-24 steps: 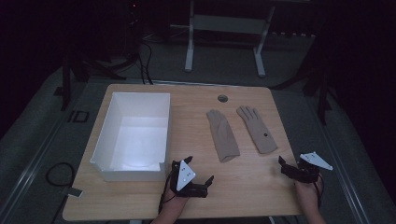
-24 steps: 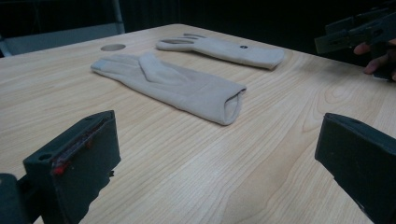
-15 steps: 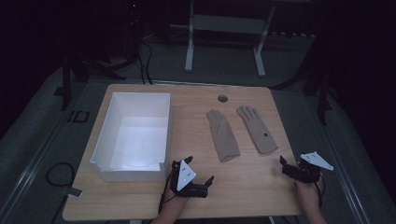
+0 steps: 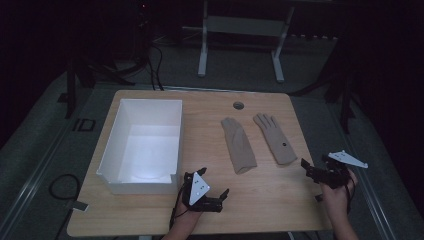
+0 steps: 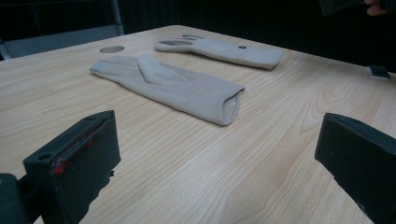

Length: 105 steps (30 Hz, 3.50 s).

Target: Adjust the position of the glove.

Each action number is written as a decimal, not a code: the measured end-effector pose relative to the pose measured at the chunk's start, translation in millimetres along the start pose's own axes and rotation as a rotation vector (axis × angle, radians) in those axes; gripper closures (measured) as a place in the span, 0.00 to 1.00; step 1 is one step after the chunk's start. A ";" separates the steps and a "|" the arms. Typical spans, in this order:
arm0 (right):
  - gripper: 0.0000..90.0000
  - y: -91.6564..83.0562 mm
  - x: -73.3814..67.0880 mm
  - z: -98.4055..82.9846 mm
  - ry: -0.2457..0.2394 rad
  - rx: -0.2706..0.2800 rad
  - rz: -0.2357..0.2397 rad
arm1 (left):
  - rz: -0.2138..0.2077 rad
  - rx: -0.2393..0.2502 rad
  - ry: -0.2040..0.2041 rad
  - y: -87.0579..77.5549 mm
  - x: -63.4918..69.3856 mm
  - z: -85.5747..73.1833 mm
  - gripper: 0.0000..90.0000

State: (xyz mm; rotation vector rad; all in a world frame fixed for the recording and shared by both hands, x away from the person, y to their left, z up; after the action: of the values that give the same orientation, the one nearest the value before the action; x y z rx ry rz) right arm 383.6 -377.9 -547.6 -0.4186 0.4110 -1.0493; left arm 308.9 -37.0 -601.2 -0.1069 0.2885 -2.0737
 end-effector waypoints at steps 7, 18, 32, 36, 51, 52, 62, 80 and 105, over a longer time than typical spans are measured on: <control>0.12 -1.4 -13.0 22.3 -0.052 0.017 0.009 | 0.002 0.000 0.003 0.1 0.2 0.0 0.00; 0.14 8.3 -42.7 63.0 -0.095 0.005 0.079 | 0.001 0.000 -0.002 0.0 0.1 0.1 0.00; 0.17 37.2 -88.8 85.3 -0.177 -0.012 0.170 | -0.003 0.007 -0.004 -0.3 0.1 0.4 0.00; 0.17 51.0 -103.1 87.4 -0.180 -0.027 0.201 | -0.003 0.007 -0.004 -0.2 0.1 0.4 0.00; 0.23 117.9 -140.5 70.7 -0.214 -0.092 0.266 | -0.013 0.003 0.001 -0.7 1.3 0.1 0.00; 0.25 122.3 -141.0 69.5 -0.214 -0.098 0.266 | -0.013 0.005 0.001 -0.8 1.8 0.2 0.00; 0.40 168.5 -137.0 57.3 -0.202 -0.185 0.240 | -0.011 0.008 0.011 -1.0 2.6 0.2 0.00; 0.59 220.6 -119.7 26.0 -0.148 -0.259 0.220 | -0.013 0.009 0.019 -1.2 4.0 0.1 0.00; 0.89 140.5 -157.2 77.0 -0.058 -0.124 0.159 | -0.006 0.003 0.021 -0.9 2.6 -0.1 0.00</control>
State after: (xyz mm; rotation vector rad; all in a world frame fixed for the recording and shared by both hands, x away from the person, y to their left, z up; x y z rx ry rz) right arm 457.9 -166.5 -535.2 -0.5172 0.4515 -0.8583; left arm 306.8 -38.8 -601.2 -0.0841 0.2985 -2.0822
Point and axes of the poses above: each handheld gripper's, and its own axes: y roughly forward along the jaws, z roughly out of its top, x roughly to its right, the point moved 9 cm from there along y, roughly forward along the jaws, and after that the axes turned 13 degrees about z, right-handed, at the moved point
